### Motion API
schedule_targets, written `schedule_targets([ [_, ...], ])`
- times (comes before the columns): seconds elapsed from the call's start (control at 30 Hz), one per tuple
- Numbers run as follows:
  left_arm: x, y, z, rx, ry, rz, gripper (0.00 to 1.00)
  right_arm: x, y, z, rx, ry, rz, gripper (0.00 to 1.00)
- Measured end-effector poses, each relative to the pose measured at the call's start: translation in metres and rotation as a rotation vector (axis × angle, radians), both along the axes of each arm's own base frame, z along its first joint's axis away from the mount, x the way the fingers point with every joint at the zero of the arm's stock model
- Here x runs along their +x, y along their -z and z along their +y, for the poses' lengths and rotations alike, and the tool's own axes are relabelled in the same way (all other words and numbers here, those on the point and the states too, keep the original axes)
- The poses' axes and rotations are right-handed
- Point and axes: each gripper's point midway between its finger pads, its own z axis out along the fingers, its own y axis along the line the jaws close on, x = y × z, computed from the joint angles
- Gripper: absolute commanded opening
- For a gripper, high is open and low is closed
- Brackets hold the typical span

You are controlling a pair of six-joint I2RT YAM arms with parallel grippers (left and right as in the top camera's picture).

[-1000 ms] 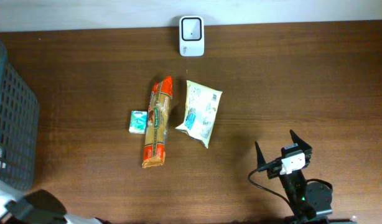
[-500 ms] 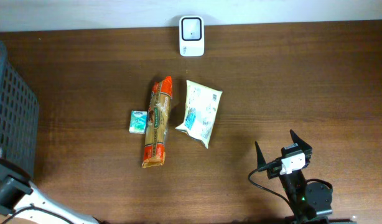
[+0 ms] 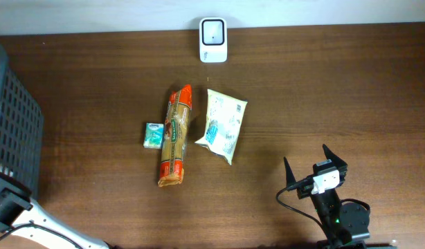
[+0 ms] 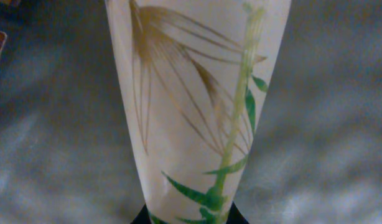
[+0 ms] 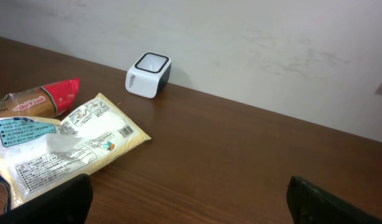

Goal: Scan the item barcode
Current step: 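Reach the left gripper into the basket and grasp a white tube, then lay the white tube beside the green box with the left gripper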

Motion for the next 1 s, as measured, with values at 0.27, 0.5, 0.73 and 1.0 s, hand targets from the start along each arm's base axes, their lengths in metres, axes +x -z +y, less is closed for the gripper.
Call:
schedule_targets([
  [0.27,0.012,-0.081,-0.012,0.038,-0.049,-0.173,0.00,0.000,0.000,0.000,0.000,0.000,0.000,0.98],
  [0.5,0.032,-0.307,-0.053,0.293,0.007,-0.703,0.00,0.000,0.000,0.000,0.000,0.000,0.000,0.98],
  [0.73,0.064,-0.391,-0.235,0.141,0.355,-0.906,0.00,0.000,0.000,0.000,0.000,0.000,0.000,0.98],
  [1.0,0.085,-0.189,-0.389,-0.153,0.592,-0.322,0.00,0.000,0.000,0.000,0.000,0.000,0.000,0.98],
])
